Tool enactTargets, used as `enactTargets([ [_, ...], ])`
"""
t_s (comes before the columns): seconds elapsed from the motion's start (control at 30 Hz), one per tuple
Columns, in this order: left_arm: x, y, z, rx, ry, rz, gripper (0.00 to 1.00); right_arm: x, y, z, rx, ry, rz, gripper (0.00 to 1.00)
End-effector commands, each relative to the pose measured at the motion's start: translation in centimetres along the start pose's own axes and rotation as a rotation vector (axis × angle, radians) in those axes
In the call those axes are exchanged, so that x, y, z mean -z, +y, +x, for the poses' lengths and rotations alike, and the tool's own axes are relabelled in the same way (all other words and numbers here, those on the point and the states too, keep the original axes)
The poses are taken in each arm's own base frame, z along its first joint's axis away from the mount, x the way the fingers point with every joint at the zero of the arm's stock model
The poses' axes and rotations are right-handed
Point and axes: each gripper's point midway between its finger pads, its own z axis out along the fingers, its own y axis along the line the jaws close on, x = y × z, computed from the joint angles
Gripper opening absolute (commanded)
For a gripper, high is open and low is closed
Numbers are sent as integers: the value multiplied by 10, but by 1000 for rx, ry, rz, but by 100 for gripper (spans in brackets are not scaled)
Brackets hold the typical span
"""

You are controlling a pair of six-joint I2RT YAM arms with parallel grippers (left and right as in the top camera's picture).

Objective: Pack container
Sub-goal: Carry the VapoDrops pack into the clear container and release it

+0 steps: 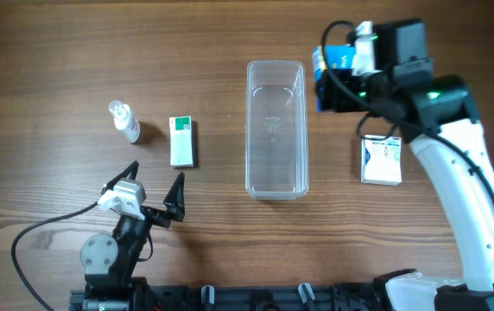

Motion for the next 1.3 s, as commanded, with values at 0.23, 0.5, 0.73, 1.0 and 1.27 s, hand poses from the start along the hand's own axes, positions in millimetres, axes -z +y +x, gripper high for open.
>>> enactTargets([
  [0.23, 0, 3, 1, -23, -2, -10, 100, -126, 49, 31, -93, 115, 125, 80],
  [0.5, 0, 3, 1, -23, -2, -10, 100, -196, 41, 58, -60, 201, 167, 81],
  [0.73, 0, 3, 1, -23, -2, -10, 100, -205, 41, 62, -35, 216, 164, 86],
  [1.0, 0, 3, 1, -23, -2, -10, 100, -161, 52, 19, 25, 135, 140, 94],
  [1.27, 0, 3, 1, -23, -2, -10, 100, 29, -15, -35, 53, -62, 125, 100],
])
